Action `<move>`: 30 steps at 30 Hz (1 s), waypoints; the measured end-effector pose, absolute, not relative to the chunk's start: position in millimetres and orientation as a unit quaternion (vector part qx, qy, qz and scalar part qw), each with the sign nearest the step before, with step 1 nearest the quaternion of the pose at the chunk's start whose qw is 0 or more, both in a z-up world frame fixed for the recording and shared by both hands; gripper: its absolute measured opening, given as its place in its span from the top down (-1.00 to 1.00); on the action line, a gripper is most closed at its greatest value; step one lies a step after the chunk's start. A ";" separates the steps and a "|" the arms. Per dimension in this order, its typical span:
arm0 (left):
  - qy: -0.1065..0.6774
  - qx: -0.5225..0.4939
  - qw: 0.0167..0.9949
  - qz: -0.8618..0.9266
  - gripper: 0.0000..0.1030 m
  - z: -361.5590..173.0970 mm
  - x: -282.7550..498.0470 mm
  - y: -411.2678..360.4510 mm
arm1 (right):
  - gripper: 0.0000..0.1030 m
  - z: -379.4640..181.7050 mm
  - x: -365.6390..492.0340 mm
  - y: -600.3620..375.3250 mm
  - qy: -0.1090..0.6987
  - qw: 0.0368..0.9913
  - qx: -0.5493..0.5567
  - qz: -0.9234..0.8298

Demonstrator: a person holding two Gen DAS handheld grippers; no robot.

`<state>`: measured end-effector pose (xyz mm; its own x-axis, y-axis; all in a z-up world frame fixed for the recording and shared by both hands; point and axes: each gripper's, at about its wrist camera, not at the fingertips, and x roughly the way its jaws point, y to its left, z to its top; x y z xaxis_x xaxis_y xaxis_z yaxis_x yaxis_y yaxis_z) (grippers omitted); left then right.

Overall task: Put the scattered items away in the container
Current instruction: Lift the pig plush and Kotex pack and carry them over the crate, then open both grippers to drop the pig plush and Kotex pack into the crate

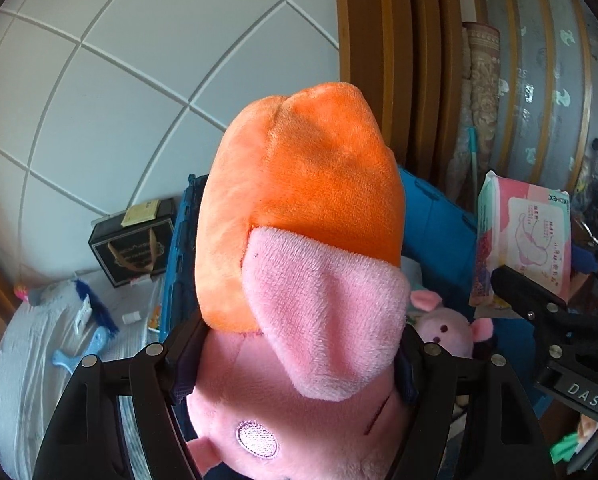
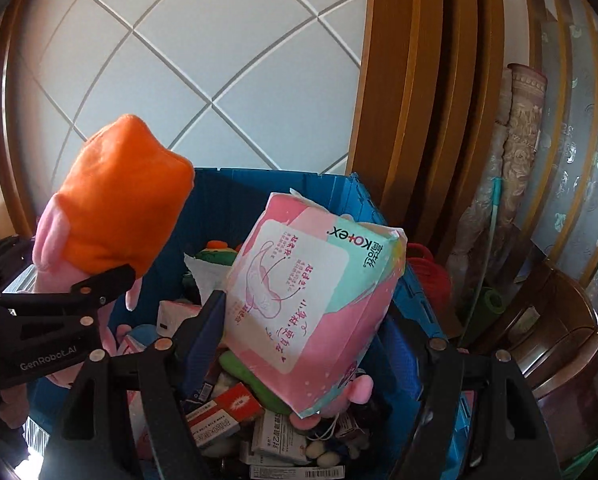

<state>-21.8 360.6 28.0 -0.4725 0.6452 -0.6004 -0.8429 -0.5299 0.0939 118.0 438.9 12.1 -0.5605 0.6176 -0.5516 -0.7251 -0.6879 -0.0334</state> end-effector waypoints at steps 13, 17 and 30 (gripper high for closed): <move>0.204 -0.263 0.398 0.855 -0.69 13.1 -13.9 368.5 | -0.75 4.7 117.2 451.8 0.103 0.361 -0.257 0.890; 0.204 -0.266 0.393 0.857 -0.69 10.5 -14.3 360.1 | -0.93 1.6 122.7 454.6 0.110 0.363 -0.255 0.890; 0.194 -0.272 0.398 0.854 -0.71 1.4 5.3 331.3 | -0.97 -4.3 141.8 432.3 0.124 0.370 -0.257 0.884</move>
<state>5.3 331.3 1.4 -0.5352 0.5749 -0.6189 -0.7859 -0.6075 0.1153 141.8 432.3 -4.3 -0.5935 0.5907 -0.5467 -0.7185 -0.6949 0.0292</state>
